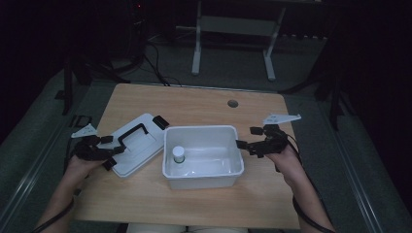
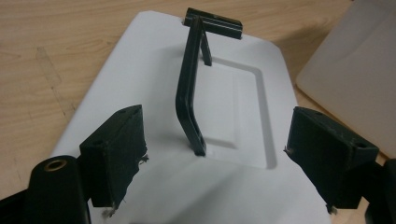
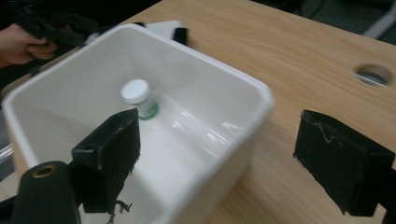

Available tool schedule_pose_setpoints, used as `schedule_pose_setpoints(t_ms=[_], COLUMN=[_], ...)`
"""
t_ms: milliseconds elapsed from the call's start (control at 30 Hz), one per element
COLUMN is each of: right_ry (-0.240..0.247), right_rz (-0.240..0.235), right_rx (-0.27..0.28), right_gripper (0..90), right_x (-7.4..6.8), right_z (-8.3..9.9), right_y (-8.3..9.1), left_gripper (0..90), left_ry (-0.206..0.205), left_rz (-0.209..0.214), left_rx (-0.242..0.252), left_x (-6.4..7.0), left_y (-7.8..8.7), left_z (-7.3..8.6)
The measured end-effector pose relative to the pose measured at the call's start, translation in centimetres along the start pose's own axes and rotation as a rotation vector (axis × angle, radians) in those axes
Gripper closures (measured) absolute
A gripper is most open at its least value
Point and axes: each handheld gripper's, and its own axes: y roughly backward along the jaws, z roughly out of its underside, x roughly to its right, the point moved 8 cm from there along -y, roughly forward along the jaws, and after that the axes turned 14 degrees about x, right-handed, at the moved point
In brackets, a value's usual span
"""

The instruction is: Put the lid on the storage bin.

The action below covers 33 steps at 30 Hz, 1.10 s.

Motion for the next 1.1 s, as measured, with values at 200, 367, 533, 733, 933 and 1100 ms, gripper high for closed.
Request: schedule_pose_setpoints(t_ms=[200,367,533,733,933,1100], right_ry=[-0.024,-0.049,-0.085,-0.085,-0.108,-0.093], right_rz=[0.071,0.109,0.13,0.154,0.18,0.207], right_rx=[0.015,0.006,0.003,-0.013,-0.022,-0.016], right_gripper=[14.1,14.2,14.3,14.3,14.4,14.3], right_x=[2.0,3.3,4.0,4.5,4.8,5.1], right_z=[2.6,5.1,6.8,8.9,10.8,12.6], right_y=[1.6,2.3,2.6,3.1,3.9,4.5], left_gripper=[22.0,32.5,43.4,52.8,62.4,70.2], left_ry=[-0.022,-0.045,-0.071,-0.084,-0.126,-0.149], left_rz=[0.023,0.036,0.041,0.051,0.045,0.049], left_rx=[-0.03,-0.058,-0.106,-0.174,-0.223,-0.23], left_x=[-0.1,-0.3,-0.5,-0.7,-0.7,-0.4], left_y=[-1.3,-2.3,-3.1,-3.9,-4.6,-4.8], left_z=[-1.0,-1.5,-1.8,-2.3,-1.8,-1.8])
